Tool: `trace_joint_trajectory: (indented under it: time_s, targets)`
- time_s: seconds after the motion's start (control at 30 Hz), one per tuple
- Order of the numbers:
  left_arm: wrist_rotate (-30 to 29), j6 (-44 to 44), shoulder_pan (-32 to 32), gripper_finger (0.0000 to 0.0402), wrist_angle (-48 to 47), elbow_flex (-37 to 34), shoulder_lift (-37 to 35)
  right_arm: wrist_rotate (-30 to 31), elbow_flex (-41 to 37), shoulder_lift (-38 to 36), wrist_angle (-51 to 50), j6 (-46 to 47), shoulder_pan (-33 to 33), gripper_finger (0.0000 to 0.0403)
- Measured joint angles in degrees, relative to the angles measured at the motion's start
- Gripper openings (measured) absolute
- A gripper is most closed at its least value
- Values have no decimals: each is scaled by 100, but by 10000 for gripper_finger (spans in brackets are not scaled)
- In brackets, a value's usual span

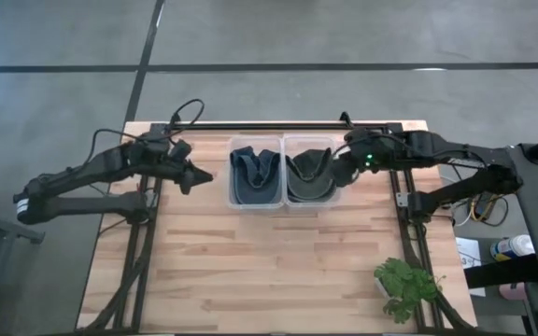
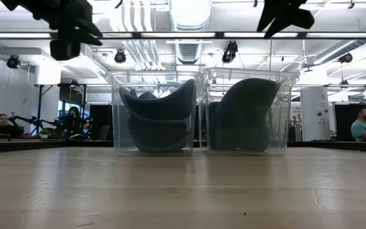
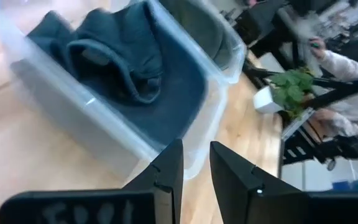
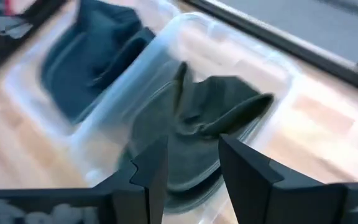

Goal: Pick & Place hat
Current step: Return to Home Position

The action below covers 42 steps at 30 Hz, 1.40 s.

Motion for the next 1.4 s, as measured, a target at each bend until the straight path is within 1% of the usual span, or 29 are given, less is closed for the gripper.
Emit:
trace_joint_trajectory:
  time_s: [0.03,0.17,0.23,0.27,0.37,0.47,0.53,0.63,0.73,0.83,1.0,1.1,1.23,1.4]
  targets:
    - [65,64,-40,73,55,-1,-42,-133,-2,-60,19,-50,12,136]
    - [733,345,-208,73,511,-2,-184,-434,-118,-277,386,-592,132,142]
    - [978,397,-256,73,697,-2,-248,-711,-303,-464,844,-888,230,144]
    - [1041,414,-294,73,776,-2,-281,-873,-476,-577,1225,-1025,280,144]
    - [1090,377,-433,73,1177,-134,-388,-1469,-1286,-973,2775,-1308,448,141]
    - [1073,221,-594,73,1973,-535,-513,-2108,-2391,-1459,4367,-1281,477,136]
    - [1080,169,-705,73,2572,-896,-603,-2283,-3098,-1821,5048,-1098,475,133]
    - [1080,156,-781,73,3553,-1502,-765,-2297,-3934,-2438,5425,-838,477,130]
    - [1074,125,-774,73,4551,-2087,-993,-2296,-4486,-3129,5540,-811,477,128]
    - [1045,83,-770,73,5069,-2560,-1258,-2148,-4919,-3784,5543,-757,475,129]
    - [1030,41,-770,73,5183,-3118,-1803,-1759,-5506,-4616,5565,-678,475,133]
    - [980,41,-770,73,5223,-3336,-2088,-1714,-5833,-4990,5795,-744,475,134]
    - [970,40,-770,73,5213,-3543,-2316,-1707,-6294,-5339,6265,-879,475,130]
    - [973,41,-770,73,5175,-3777,-2357,-1709,-6729,-5590,6558,-870,475,125]
